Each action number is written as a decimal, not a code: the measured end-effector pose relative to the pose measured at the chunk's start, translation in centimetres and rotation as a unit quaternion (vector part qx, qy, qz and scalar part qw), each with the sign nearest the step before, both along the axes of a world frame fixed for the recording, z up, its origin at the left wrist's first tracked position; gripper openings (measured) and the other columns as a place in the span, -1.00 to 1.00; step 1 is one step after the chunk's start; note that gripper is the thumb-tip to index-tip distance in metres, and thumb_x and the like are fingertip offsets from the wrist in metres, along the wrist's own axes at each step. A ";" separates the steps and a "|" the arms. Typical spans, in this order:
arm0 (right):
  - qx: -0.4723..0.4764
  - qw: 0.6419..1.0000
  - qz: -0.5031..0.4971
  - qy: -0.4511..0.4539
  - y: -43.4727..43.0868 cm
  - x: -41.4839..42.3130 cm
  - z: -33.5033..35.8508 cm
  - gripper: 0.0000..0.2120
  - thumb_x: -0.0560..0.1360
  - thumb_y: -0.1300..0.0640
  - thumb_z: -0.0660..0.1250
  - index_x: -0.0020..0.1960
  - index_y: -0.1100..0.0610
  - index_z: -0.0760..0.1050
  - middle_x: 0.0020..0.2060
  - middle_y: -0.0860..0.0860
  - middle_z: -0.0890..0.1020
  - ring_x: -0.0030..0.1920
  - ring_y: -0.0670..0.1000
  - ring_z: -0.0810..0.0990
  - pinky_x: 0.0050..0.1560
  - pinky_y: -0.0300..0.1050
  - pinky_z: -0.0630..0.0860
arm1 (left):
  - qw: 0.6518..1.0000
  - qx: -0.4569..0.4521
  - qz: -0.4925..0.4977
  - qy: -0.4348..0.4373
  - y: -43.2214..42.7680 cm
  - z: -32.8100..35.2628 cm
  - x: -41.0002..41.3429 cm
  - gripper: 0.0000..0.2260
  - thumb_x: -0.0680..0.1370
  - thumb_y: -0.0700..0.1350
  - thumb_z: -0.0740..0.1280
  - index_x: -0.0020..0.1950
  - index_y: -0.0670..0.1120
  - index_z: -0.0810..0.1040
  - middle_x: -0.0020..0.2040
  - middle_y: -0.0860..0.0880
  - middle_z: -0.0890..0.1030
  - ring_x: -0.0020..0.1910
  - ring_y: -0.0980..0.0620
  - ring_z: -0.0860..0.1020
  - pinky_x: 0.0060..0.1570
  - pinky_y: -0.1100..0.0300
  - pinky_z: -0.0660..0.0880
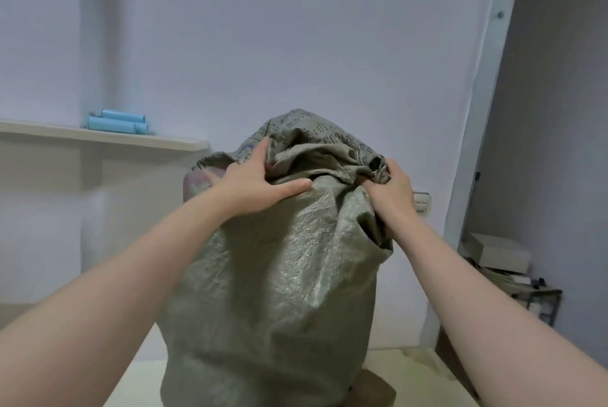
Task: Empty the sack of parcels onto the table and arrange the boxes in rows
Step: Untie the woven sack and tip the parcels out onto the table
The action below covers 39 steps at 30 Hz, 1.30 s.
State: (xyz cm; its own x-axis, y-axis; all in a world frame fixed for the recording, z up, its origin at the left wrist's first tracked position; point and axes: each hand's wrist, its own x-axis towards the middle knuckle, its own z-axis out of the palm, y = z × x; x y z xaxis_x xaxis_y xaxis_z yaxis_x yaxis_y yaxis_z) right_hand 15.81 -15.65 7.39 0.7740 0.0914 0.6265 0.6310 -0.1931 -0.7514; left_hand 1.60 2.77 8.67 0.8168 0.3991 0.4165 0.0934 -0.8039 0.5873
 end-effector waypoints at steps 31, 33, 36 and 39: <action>-0.038 0.991 0.111 0.068 0.7 -3.4 -0.5 -0.56 0.37 0.06 0.52 0.19 -0.04 0.45 0.08 -0.03 0.63 0.11 0.07 0.60 0.22 0.14 0.53 | 0.978 -0.013 0.153 -0.142 -2.3 -1.1 -0.4 -0.68 0.61 0.20 0.18 -0.23 0.07 0.52 -0.23 0.07 0.58 0.14 -0.13 0.54 0.44 -0.30 -0.02; -0.050 0.985 0.127 0.101 0.6 -2.9 -2.3 -0.57 0.37 0.03 0.54 0.14 -0.11 0.43 0.07 -0.05 0.63 0.11 0.04 0.60 0.20 0.15 0.55 | 0.986 -0.024 0.126 -0.111 -1.6 -3.0 0.2 -0.71 0.62 0.18 0.16 -0.22 0.10 0.49 -0.22 0.09 0.57 0.14 -0.13 0.54 0.41 -0.30 0.06; -0.064 0.977 0.167 0.119 0.8 -2.9 -3.9 -0.40 0.26 -0.17 0.59 0.19 -0.14 0.39 0.18 -0.01 0.56 0.17 0.01 0.57 0.22 0.15 0.55 | 0.991 -0.024 0.056 -0.117 -0.2 -4.5 0.6 -0.75 0.58 0.24 0.16 0.04 0.15 0.53 0.02 0.08 0.63 0.19 -0.11 0.53 0.34 -0.29 0.28; -0.138 0.967 0.182 0.111 1.3 -2.8 -4.0 0.14 0.03 -0.40 0.58 0.48 -0.18 0.16 0.45 -0.02 0.26 0.39 -0.02 0.37 0.40 0.15 0.39 | 0.988 -0.034 -0.001 -0.150 0.0 -4.6 0.3 -0.73 0.61 0.11 0.23 0.22 0.04 0.55 0.13 0.04 0.64 0.17 -0.05 0.55 0.21 -0.08 0.46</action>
State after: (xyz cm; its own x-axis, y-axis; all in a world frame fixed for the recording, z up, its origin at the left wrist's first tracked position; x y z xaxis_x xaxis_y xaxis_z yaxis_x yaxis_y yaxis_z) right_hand 13.02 -14.38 3.36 0.7719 0.5222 0.3626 0.5245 -0.2007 -0.8274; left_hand 1.92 2.76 4.10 0.6621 0.4330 0.6116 -0.0945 -0.7615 0.6413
